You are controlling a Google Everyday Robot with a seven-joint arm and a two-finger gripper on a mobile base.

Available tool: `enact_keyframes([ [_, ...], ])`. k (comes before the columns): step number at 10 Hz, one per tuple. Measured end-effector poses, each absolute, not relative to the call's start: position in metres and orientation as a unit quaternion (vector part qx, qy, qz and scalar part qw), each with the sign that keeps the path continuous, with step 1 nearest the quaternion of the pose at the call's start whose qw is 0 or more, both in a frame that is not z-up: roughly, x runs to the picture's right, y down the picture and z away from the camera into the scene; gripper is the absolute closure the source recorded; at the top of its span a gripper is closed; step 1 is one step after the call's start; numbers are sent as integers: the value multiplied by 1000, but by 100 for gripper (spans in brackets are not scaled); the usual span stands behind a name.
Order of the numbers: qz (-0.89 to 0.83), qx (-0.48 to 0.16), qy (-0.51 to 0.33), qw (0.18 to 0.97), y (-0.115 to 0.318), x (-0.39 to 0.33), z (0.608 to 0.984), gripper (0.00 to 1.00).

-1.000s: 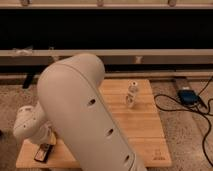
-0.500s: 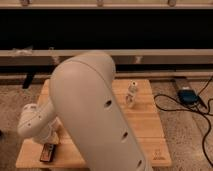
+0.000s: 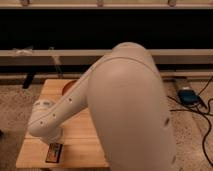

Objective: Place the eraser in the ceramic cup

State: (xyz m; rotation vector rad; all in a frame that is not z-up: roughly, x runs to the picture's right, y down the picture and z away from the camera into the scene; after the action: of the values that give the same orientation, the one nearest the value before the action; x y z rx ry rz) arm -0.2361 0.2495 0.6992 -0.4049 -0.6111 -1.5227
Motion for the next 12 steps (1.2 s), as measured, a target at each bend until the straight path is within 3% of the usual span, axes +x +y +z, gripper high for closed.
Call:
enact_keyframes([
  [7,-723,-98,-245,638,160,-252,657,100],
  [12,-737,-40,-229,634,104,-281,668,100],
])
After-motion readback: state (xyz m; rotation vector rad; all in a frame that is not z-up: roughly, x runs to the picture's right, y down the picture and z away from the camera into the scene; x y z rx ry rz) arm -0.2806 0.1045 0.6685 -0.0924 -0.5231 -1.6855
